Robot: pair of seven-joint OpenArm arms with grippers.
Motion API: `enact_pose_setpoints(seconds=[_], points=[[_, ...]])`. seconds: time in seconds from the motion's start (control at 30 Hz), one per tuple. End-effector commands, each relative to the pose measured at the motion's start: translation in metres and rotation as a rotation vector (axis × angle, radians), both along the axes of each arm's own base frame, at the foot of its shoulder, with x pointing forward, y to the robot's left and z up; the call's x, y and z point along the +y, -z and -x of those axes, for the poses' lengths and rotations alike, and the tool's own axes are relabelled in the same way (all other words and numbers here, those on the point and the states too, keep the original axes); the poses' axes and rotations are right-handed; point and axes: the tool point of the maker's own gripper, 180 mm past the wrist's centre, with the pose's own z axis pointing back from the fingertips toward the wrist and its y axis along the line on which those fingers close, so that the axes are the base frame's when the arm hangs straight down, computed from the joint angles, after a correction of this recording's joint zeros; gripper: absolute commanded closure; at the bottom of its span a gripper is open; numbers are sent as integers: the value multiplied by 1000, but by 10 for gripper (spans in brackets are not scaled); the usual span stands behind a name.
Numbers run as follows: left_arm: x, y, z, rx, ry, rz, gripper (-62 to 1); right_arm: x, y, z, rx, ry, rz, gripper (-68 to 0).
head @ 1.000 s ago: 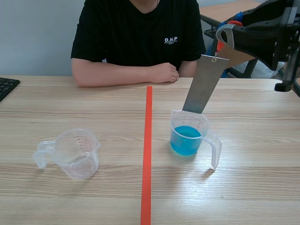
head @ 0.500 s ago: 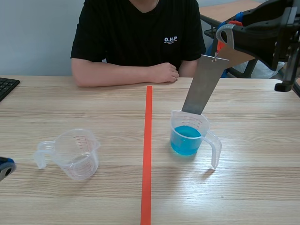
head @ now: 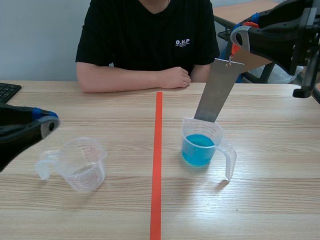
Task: Do the redox reaction experiment.
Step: 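Move the plate over the blue solution, then point at the plate with the left hand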
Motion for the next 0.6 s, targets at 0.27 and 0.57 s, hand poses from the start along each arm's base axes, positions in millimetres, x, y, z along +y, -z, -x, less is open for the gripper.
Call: enact_pose_setpoints(seconds=[0.27,0.57], points=[[-67,6,-5,-19,112,39,-49,-1,-12,-3,-31,6,-28,-15],[-104,25,-37,-65,79,3,-49,-1,-12,-3,-31,6,-27,-15]])
